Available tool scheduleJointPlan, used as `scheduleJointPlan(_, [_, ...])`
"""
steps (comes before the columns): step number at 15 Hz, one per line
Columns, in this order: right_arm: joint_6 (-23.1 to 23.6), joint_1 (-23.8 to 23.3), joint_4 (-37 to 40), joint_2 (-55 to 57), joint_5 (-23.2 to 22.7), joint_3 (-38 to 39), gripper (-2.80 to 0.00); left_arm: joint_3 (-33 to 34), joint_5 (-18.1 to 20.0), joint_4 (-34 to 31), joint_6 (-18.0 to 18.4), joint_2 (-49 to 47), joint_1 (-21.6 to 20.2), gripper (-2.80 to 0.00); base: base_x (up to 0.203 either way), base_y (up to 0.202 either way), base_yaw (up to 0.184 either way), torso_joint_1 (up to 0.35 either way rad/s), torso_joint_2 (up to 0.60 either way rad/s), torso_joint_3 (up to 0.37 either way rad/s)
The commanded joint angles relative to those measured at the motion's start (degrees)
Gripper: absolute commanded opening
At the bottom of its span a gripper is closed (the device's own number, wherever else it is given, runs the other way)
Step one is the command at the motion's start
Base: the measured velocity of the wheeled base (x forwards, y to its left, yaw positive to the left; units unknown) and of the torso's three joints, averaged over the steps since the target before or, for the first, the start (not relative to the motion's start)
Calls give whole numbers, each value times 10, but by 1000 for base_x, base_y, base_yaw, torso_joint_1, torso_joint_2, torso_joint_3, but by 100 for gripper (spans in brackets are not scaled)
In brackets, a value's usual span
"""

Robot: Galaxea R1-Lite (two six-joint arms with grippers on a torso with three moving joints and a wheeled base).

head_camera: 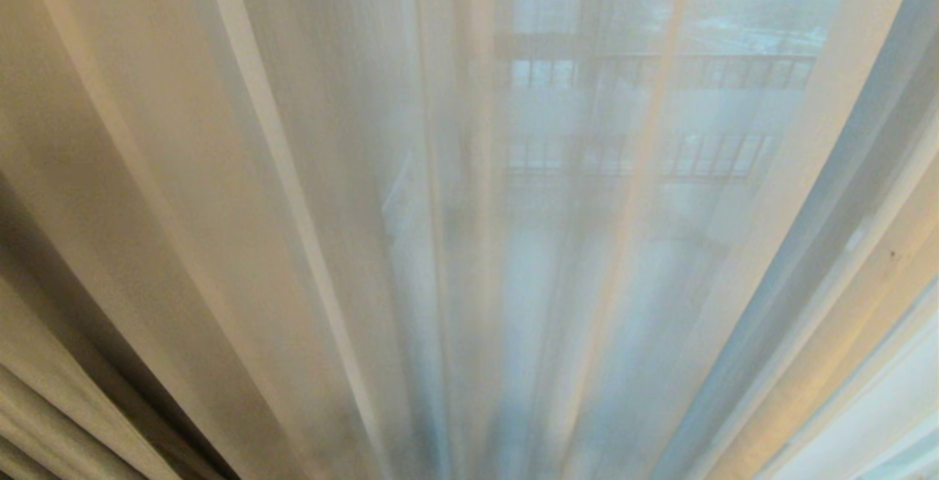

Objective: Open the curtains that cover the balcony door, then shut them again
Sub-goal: Close the outer curtains on both sides

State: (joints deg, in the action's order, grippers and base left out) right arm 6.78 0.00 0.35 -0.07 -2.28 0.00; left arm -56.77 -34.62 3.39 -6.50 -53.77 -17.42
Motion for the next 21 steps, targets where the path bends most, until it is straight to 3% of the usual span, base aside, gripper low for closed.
scheduleJointPlan(1, [1, 0, 0, 1, -1, 0, -280, -73, -1, 4, -13, -138, -45, -280, 0, 0, 0, 0, 0, 0])
scheduleJointPlan(7, [1, 0, 0, 1, 0, 0, -280, -257, 24, 3, -22, -325, -177, -280, 0, 0, 0, 0, 0, 0])
scheduleJointPlan(8, [1, 0, 0, 1, 0, 0, -280, -279, 27, 2, -22, -347, -187, 0, 0, 0, 0, 0, 0, 0])
scheduleJointPlan(13, [1, 0, 0, 1, 0, 0, -280, -372, 30, -14, -25, -442, -236, 0, 0, 0, 0, 0, 0, 0])
scheduleJointPlan(17, [1, 0, 0, 1, 0, 0, -280, -379, 30, -20, -26, -468, -237, 0, 0, 0, 0, 0, 0, 0])
scheduleJointPlan(21, [1, 0, 0, 1, 0, 0, -280, -429, 38, -28, -26, -524, -236, 0, 0, 0, 0, 0, 0, 0])
